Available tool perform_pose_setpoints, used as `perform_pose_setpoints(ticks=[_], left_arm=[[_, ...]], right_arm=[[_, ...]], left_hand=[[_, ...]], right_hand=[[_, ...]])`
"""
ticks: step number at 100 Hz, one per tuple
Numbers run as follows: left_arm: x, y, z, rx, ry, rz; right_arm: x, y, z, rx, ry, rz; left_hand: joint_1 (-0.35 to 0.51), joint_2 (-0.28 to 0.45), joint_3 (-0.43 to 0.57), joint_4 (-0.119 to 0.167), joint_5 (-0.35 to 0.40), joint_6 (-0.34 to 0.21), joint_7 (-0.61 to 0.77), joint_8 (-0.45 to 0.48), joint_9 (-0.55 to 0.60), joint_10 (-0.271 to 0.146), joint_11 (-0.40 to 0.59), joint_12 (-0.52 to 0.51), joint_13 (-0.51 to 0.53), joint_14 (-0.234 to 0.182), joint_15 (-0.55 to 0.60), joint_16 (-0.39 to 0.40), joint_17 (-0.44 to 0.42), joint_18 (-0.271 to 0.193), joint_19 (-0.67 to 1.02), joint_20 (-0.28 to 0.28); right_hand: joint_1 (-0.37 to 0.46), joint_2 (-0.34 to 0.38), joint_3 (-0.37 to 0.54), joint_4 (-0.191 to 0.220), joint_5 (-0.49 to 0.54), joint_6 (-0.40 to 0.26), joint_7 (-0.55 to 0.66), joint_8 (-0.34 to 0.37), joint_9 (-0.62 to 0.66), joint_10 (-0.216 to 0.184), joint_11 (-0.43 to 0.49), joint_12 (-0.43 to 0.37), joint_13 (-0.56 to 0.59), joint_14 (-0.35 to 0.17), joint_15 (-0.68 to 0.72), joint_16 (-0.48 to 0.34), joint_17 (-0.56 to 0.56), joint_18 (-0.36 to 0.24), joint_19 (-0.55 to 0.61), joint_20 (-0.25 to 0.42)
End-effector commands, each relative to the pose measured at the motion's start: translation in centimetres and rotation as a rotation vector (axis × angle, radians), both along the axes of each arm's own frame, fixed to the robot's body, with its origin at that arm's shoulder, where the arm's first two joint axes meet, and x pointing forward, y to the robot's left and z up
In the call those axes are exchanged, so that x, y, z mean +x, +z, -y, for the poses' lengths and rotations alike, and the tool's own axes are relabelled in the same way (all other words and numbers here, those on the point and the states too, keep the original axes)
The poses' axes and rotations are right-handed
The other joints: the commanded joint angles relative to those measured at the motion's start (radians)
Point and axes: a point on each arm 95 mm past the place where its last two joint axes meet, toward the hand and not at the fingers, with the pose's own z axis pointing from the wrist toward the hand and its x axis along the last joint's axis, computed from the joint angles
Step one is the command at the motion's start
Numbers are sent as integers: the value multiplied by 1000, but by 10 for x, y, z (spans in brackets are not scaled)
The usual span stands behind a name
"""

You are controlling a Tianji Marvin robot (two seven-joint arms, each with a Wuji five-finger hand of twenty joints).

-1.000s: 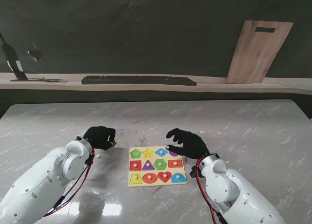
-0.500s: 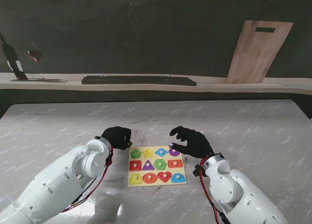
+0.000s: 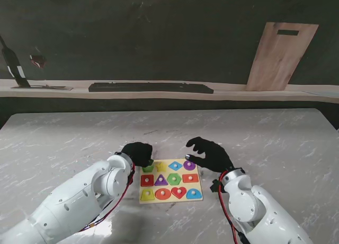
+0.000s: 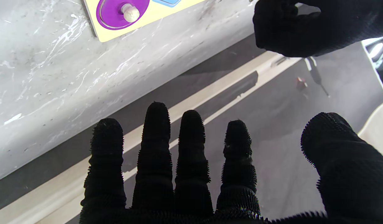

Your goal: Fit puzzle pieces into a puzzle board

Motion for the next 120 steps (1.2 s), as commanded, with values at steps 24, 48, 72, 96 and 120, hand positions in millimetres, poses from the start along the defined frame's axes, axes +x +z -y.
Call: perform_pose_setpoints(ticks=[24,48,72,96,120], left_arm=[[-4,-19,6,25,46,3],[-7,-25,7,29,59,3],[-6,-26,9,46,58,6],[-5,-29,11,50,59,-2],[-7,-31,14,47,64,-17]], right_arm=[[-4,1,-3,5,4,8],[-4,1,-4,5,5,3],[-3,1,-4,6,3,3],[-3,1,-3,5,2,7],[-3,2,-3,5,0,6]], left_hand=[[32,35,9,5,-4,-6,72,47,-15,61,38,24,7,14,44,22,-4,72,22,30],[29,37,11,5,-5,-5,75,45,-16,62,46,24,8,14,48,22,-3,74,22,32],[27,38,12,7,-7,-3,77,45,-17,61,52,25,9,12,53,24,-1,75,22,33],[26,41,7,7,-9,3,77,44,-18,62,56,26,8,12,54,24,-2,78,21,33],[26,45,0,8,-13,18,79,42,-20,61,66,27,7,16,58,25,-5,80,19,34]], right_hand=[[4,25,-21,41,24,-23,4,14,14,-19,15,8,11,-9,18,11,-12,4,19,13],[5,25,-21,41,30,-22,5,15,16,-19,15,8,12,-8,19,11,-12,5,19,13],[5,25,-22,41,30,-22,5,15,16,-19,15,8,12,-8,18,10,-12,5,19,13],[5,26,-22,41,30,-23,5,15,16,-19,15,8,12,-8,18,10,-12,5,19,12],[6,27,-22,41,32,-21,5,15,16,-19,15,8,12,-7,18,10,-12,6,19,12]])
